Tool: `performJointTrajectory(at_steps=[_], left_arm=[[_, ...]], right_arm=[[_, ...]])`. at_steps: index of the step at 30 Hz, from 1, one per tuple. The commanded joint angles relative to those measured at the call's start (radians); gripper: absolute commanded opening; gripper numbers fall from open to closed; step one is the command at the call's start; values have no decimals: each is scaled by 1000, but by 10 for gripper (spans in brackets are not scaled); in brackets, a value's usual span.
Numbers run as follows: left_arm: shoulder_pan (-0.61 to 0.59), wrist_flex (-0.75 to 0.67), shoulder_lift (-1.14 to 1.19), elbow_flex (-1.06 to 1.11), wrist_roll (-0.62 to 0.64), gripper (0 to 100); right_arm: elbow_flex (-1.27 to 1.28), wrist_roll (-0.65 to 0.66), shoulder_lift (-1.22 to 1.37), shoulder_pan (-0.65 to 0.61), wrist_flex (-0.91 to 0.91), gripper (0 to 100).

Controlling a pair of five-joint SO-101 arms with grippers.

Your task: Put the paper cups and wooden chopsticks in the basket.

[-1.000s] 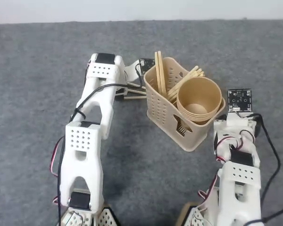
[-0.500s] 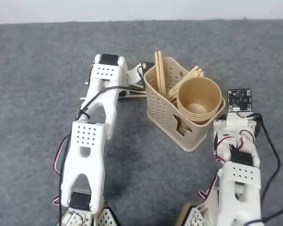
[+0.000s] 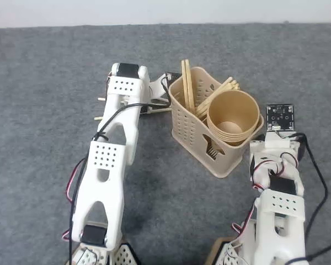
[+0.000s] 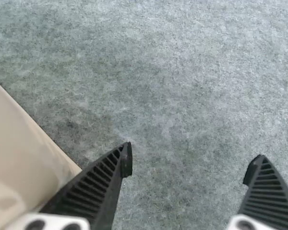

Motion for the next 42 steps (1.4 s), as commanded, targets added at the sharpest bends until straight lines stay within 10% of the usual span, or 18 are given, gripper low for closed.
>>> performJointTrajectory(at_steps=[1, 17, 42], left_arm=[[-29, 20, -173, 4, 9, 9], [21, -54, -1310, 926, -129, 10], [-193, -250, -1063, 1075, -114, 11]], right_arm=[[-6, 17, -5, -19, -18, 372], [12, 17, -5, -18, -51, 372], [15, 18, -7, -133, -35, 372]])
